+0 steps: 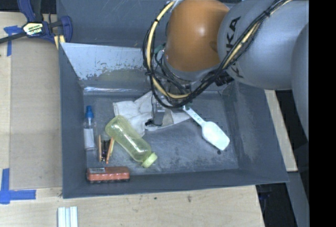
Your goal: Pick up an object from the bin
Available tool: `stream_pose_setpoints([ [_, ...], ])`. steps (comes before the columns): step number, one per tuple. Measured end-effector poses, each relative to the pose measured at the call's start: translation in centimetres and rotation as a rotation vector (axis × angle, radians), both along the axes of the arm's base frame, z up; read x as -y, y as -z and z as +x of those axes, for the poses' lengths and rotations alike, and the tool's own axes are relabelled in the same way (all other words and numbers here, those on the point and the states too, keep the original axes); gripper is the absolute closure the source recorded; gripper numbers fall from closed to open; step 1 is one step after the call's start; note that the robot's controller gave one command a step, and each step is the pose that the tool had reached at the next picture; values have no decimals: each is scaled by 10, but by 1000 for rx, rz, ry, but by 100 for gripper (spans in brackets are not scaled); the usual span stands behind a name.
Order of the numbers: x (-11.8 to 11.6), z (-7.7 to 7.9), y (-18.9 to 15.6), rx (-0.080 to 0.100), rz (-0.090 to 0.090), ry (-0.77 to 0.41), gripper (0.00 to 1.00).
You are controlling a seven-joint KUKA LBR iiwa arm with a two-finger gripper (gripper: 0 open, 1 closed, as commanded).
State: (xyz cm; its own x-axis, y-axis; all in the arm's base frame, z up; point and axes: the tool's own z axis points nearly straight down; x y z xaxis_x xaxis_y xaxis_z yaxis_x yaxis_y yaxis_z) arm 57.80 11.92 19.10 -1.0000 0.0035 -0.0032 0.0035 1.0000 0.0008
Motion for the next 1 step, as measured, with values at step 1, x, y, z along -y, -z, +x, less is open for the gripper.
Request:
stream_pose_setpoints([
  [1, 0, 0, 0, 0, 0, 0, 0],
])
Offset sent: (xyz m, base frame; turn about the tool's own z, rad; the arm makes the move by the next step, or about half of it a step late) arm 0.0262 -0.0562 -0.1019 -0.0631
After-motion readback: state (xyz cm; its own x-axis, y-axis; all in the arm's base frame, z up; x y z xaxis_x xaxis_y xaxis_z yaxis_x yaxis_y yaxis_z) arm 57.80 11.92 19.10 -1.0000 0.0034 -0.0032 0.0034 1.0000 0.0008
